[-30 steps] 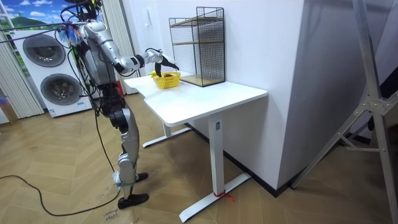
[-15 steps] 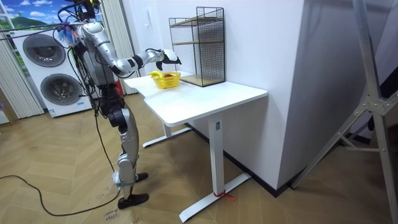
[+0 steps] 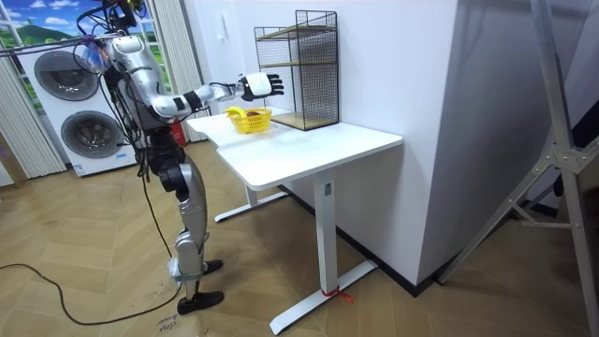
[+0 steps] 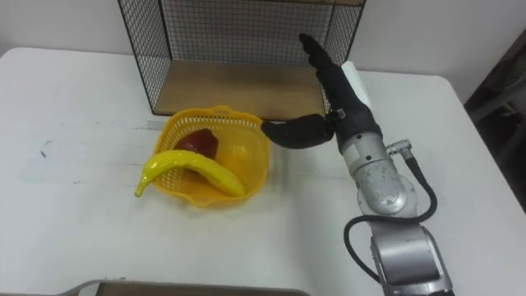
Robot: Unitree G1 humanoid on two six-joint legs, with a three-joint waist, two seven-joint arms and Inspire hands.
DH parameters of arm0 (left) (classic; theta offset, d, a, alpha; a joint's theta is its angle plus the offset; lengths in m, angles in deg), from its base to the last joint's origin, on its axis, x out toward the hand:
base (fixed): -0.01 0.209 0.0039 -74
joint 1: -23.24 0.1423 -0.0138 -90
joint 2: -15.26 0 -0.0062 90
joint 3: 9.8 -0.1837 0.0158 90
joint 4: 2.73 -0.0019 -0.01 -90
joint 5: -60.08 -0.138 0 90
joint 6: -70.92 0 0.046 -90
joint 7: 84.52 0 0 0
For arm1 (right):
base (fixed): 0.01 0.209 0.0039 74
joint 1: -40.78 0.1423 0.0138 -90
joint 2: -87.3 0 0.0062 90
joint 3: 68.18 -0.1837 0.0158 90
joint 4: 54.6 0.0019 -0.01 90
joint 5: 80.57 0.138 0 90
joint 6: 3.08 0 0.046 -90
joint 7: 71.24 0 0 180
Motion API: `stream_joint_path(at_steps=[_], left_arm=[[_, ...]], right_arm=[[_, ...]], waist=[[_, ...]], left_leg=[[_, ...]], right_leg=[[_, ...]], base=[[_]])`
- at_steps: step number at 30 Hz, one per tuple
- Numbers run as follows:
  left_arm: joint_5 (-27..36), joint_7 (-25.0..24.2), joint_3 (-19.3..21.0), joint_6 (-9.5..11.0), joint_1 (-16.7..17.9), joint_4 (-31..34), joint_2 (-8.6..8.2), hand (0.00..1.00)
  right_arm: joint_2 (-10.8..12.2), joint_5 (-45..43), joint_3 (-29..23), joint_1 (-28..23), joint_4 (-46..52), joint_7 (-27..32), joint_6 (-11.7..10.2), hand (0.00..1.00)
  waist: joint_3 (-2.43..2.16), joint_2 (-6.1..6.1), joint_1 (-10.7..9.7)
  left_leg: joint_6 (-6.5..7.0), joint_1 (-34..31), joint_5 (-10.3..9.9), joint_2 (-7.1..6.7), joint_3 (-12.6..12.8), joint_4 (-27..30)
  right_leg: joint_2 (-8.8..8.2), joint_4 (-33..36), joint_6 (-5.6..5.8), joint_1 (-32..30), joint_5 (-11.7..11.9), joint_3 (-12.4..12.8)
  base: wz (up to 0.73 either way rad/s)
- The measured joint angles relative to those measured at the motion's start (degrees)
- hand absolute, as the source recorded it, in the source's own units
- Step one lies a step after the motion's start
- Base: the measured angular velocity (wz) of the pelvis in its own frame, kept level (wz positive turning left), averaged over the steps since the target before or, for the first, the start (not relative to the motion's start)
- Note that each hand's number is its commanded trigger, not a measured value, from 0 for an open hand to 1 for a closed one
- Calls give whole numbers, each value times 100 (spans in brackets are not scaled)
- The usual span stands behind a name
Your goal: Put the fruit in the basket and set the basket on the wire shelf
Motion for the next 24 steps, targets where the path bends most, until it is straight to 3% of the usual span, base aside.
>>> stream_joint_path(at_steps=[7, 9, 13, 20, 22, 24], left_arm=[[298, 206, 226, 123, -39, 347, -2, 0], [660, 383, 428, 253, 16, 639, -14, 0], [1346, 721, 719, 423, 23, 838, -22, 0], [2969, 1885, 1791, 574, 23, 1815, -35, 0], [3365, 2306, 1960, 636, 20, 2316, -33, 0], [3730, 2830, 2152, 787, -41, 2701, -30, 0]], right_arm=[[1, 158, -2, -131, -420, 170, -118, 0], [1, 240, -85, -274, -501, 274, -247, 0], [-8, 531, -227, -554, -518, 344, -268, 0], [-27, 624, -678, -702, -531, 927, -456, 0], [-28, 585, -703, -799, -479, 1102, -456, 0], [-32, 621, -712, -899, -456, 1253, -457, 0]], waist=[[-36, 75, -45], [-42, 87, -53], [-44, 98, -91], [-28, 183, -18], [-34, 198, 37], [-74, 265, 162]], left_leg=[[22, -26, 22, -15, -61, 46], [25, -32, 24, -21, -112, 67], [37, -12, 37, -39, -179, 59], [39, -33, 63, -90, -280, 70], [35, -33, 66, -96, -307, 66], [41, -6, 72, -100, -303, 60]], right_leg=[[-32, 2, 1, 35, 0, -116], [-35, 2, 2, 58, 0, -138], [-61, -7, 6, 110, -1, -255], [-69, -11, 8, 116, -2, -253], [-72, -3, 9, 107, -2, -250], [-75, 4, 9, 116, -2, -232]], base=[[7], [11], [11], [3], [5], [-6]])
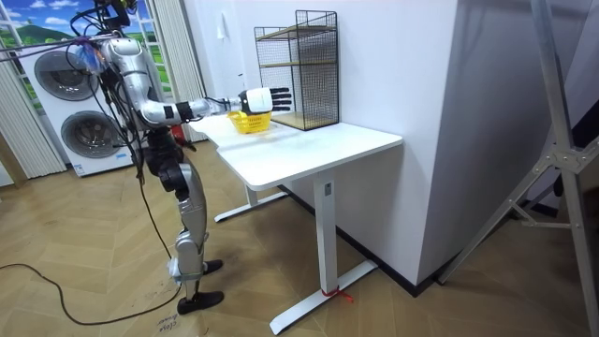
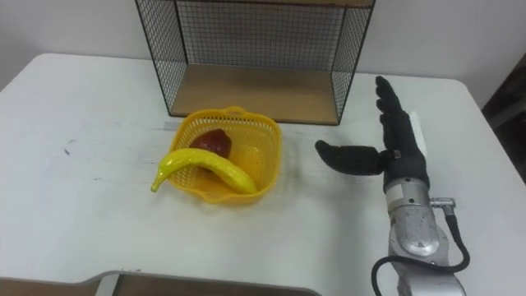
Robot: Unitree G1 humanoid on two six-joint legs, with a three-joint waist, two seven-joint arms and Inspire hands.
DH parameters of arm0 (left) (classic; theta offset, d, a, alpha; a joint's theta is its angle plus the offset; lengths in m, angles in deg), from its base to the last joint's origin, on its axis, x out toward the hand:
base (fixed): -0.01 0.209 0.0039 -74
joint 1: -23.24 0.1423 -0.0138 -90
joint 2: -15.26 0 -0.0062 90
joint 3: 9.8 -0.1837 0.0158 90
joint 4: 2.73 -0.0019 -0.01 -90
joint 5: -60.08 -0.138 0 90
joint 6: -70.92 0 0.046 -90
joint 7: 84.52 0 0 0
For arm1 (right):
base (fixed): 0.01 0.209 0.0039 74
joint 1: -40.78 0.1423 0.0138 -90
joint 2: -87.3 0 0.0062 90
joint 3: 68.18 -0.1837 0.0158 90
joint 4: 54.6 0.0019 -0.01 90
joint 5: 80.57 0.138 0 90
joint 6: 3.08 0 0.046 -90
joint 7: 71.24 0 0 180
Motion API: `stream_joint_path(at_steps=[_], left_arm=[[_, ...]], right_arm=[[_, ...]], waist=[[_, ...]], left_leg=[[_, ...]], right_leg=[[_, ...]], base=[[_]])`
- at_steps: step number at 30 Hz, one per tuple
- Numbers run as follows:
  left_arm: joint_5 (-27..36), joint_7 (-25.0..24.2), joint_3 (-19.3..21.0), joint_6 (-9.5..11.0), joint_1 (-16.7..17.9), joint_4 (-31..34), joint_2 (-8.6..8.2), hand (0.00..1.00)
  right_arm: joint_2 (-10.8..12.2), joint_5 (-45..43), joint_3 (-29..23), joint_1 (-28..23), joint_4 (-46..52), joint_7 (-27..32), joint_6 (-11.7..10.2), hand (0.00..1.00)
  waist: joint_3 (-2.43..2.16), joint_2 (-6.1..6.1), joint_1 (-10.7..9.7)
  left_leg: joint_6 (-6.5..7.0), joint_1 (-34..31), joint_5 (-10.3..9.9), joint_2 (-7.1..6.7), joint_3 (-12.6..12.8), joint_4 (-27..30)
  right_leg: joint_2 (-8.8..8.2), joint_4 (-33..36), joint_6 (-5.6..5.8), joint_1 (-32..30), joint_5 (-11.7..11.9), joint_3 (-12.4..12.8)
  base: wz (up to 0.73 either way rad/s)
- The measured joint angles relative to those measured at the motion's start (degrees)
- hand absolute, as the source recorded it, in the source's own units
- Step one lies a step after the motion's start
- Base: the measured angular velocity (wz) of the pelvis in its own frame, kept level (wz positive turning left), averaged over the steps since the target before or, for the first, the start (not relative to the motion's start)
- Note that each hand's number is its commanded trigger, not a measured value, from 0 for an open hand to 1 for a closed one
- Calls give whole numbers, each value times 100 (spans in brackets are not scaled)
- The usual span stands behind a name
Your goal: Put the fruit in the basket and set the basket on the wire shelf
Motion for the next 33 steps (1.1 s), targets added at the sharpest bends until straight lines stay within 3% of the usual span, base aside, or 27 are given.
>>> stream_joint_path(at_steps=[4, 9, 13, 17, 21, 26, 30, 33], left_arm=[[525, 845, 345, 128, 118, 1006, 10, 0], [398, 2029, 914, 216, 178, 2122, 22, 0], [-28, 2604, 1117, 254, 183, 2827, 59, 0], [-863, 3029, 1337, 273, 188, 3765, 85, 0], [-1617, 3120, 1377, 352, 186, 4766, 96, 0], [-1804, 2920, 1298, 353, 181, 5121, 135, 0], [-1852, 2354, 714, 346, 148, 5219, 134, 0], [-1837, 1840, 364, 346, 137, 5227, 134, 0]], right_arm=[[0, -16, -8, -226, 103, 210, 1, 0], [0, -33, -78, -466, 103, 250, 35, 0], [-2, -101, -215, -545, 106, 433, 34, 0], [-49, -279, -247, -575, 229, 469, 30, 0], [-48, -281, -434, -588, 248, 458, 23, 0], [-52, -262, -439, -588, 224, 313, 25, 0], [-52, -264, -418, -582, 224, 162, 25, 0], [-52, -291, -385, -582, 235, 29, 23, 0]], waist=[[-29, 42, 129], [-42, 82, 193], [-40, 89, 313], [-39, 96, 356], [-36, 120, 338], [-20, 177, 250], [36, 202, 140], [49, 185, 115]], left_leg=[[6, 87, 51, -6, 3, -133], [-4, 135, 88, -14, -2, -207], [-13, 199, 102, -10, 4, -294], [-20, 172, 106, -41, -13, -274], [-19, 153, 105, -25, -54, -247], [-20, 142, 106, -58, -78, -210], [-18, 69, 121, -92, -143, -182], [-15, 70, 123, -101, -141, -178]], right_leg=[[-23, 4, 1, 8, 0, 2], [-23, -8, 2, 17, -1, -7], [-17, -8, 10, -6, -8, 97], [-6, -15, 11, 18, -9, 60], [-17, -18, 11, 3, -9, 15], [-14, -12, 11, 15, -9, -46], [-31, -13, 11, 12, -9, -99], [-31, -24, 13, 16, -10, -47]], base=[[-4], [-1], [-7], [1], [5], [4], [10], [-4]])
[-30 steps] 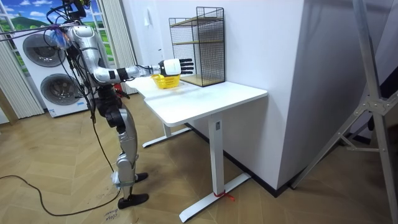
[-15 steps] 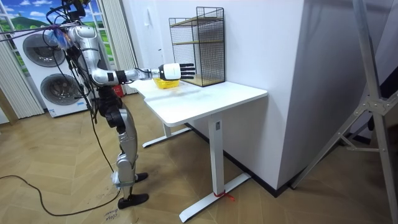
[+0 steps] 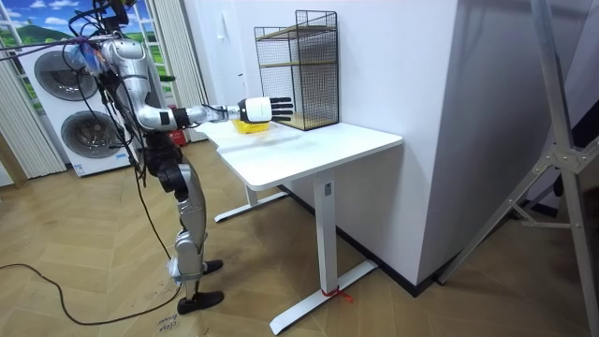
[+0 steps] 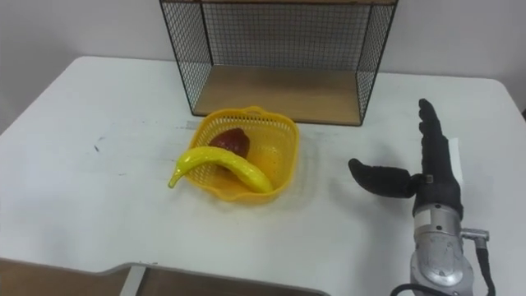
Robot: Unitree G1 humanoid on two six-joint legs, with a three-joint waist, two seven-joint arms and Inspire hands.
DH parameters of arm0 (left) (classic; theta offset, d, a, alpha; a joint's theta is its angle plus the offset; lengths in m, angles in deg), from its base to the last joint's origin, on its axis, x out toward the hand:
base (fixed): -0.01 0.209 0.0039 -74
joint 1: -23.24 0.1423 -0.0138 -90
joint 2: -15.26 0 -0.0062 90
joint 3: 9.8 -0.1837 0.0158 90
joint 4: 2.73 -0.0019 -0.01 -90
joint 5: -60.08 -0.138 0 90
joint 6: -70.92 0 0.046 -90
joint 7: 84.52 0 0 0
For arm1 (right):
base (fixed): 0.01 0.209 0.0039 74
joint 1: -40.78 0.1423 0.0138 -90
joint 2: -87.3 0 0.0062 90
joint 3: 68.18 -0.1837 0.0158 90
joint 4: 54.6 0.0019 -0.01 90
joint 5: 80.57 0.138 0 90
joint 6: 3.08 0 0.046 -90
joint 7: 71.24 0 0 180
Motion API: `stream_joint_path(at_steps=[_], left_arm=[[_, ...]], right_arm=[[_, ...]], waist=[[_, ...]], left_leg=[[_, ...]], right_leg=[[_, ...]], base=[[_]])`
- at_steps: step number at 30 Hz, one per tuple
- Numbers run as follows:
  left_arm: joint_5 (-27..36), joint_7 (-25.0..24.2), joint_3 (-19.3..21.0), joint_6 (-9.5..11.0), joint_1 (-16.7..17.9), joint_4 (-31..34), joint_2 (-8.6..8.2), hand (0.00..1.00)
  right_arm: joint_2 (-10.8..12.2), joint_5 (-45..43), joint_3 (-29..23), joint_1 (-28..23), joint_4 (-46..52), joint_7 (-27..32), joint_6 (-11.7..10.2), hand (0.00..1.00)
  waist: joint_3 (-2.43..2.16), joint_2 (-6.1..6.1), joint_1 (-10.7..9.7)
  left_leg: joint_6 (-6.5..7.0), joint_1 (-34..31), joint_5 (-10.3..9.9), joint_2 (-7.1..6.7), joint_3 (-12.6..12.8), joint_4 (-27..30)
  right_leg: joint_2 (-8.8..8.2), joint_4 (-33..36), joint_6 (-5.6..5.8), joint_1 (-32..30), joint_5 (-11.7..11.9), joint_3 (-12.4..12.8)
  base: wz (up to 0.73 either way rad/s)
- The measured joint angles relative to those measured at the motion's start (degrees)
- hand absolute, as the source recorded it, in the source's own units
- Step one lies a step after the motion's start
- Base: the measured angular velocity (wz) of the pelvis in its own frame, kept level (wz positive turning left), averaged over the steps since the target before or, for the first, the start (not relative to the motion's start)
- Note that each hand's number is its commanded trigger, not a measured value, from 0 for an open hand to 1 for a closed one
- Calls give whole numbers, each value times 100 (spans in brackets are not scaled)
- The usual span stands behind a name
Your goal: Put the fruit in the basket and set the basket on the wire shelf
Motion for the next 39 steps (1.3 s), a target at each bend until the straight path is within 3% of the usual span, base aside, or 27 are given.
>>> stream_joint_path(at_steps=[8, 12, 18, 27, 39], left_arm=[[743, -1657, -798, -49, -3, -5, -1, 0], [876, -2671, -1396, -174, -35, -182, -3, 0], [1319, -3705, -1782, -388, -41, -261, -13, 0], [1726, -4674, -2159, -532, -77, -840, -12, 0], [1738, -5085, -2514, -551, -279, -1383, -14, 0]], right_arm=[[117, 49, 60, 3, 9, -399, -1, 0], [155, 113, 175, 12, 5, -680, -1, 0], [373, 628, 238, 12, -102, -878, 1, 0], [512, 1719, 387, 65, -571, -1093, -3, 0], [603, 2152, 675, 491, -959, -1326, -9, 0]], waist=[[2, -156, -273], [22, -142, -330], [54, -72, -566], [54, -86, -648], [56, -216, -740]], left_leg=[[17, -9, 4, -4, 111, -8], [34, 4, -10, 28, 220, -25], [37, -107, -22, 94, 319, -5], [37, -64, -20, 118, 458, -59], [38, 30, -8, 120, 583, -131]], right_leg=[[-7, -77, 2, 10, -1, 73], [-9, -58, 3, -19, 0, 158], [-6, 26, 3, -176, 2, 180], [-7, 28, 3, -194, 2, 217], [-6, 29, 3, -172, 2, 303]], base=[[-4], [-8], [-6], [-2], [-4]])
